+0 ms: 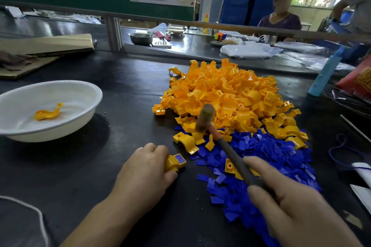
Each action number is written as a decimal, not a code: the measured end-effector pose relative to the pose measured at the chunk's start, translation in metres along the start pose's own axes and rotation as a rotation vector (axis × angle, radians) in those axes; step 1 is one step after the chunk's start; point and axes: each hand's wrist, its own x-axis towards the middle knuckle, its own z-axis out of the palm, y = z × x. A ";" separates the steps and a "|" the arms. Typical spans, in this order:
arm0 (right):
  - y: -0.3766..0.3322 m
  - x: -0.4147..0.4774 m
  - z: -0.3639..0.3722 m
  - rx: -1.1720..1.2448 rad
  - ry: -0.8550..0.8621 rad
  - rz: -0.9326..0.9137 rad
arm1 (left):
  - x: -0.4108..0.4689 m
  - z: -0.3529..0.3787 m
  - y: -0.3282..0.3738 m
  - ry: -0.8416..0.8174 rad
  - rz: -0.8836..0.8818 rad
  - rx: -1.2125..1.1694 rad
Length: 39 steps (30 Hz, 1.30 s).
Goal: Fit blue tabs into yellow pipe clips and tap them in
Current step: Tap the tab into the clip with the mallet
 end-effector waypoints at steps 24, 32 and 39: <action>0.086 0.044 0.013 -0.576 0.249 0.311 | 0.086 -0.069 -0.185 0.263 -0.495 0.413; 0.059 0.045 0.011 -0.608 0.207 0.127 | 0.042 -0.062 0.003 0.017 -0.063 0.089; 0.038 0.062 0.026 -0.624 -0.038 -0.095 | 0.048 -0.012 0.036 -0.114 -0.062 0.009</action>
